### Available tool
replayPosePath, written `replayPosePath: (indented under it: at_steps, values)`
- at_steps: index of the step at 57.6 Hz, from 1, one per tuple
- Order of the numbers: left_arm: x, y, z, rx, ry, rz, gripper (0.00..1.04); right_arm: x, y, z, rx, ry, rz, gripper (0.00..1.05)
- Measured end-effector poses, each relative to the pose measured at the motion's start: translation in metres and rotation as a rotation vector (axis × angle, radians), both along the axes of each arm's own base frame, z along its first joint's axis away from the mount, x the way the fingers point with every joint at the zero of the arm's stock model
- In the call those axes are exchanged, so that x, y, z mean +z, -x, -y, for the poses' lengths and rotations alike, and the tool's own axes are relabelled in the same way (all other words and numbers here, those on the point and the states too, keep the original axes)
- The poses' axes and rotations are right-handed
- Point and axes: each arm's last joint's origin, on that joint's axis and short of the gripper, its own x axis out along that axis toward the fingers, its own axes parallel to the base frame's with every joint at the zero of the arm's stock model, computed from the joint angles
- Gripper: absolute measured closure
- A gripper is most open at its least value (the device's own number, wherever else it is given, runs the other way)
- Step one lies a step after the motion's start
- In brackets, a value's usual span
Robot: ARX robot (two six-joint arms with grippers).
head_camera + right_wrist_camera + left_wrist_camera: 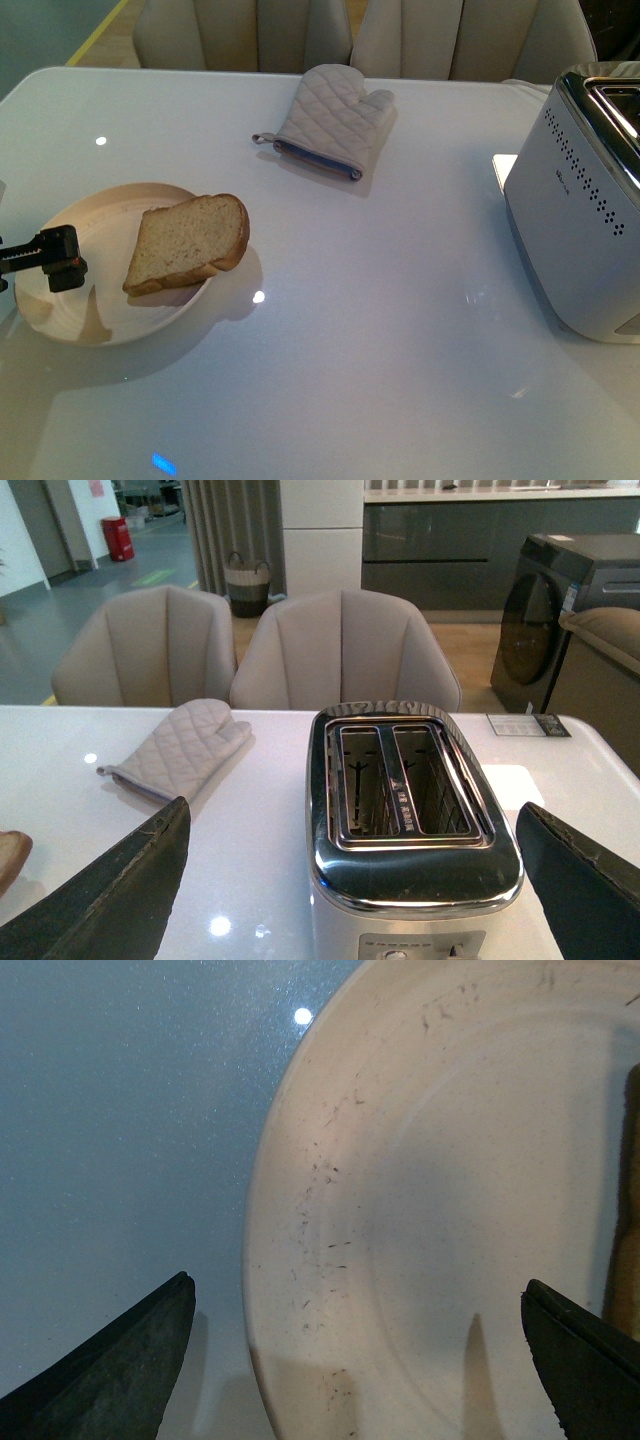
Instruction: Put bread into toaster
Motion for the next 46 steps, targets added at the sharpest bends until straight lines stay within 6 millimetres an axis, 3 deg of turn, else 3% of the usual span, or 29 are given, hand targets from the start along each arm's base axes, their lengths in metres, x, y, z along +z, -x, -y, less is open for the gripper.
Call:
replayPosePath:
  at_steps: [4,23,33,39,46]
  values:
    - [-0.004,0.000,0.002,0.000,-0.001,-0.013,0.12,0.000,0.000,0.000,0.000,0.000,0.000,0.09]
    - [-0.013,0.002,0.026,-0.049,-0.036,-0.070,0.62,0.000,0.000,0.000,0.000,0.000,0.000,0.09]
    - [-0.011,0.002,0.050,-0.061,-0.019,-0.084,0.91,0.000,0.000,0.000,0.000,0.000,0.000,0.09]
    - [-0.010,0.002,0.067,-0.086,0.015,-0.083,0.99,0.000,0.000,0.000,0.000,0.000,0.000,0.09]
    - [-0.011,0.007,0.091,-0.127,0.034,-0.093,1.00,0.000,0.000,0.000,0.000,0.000,0.000,0.09]
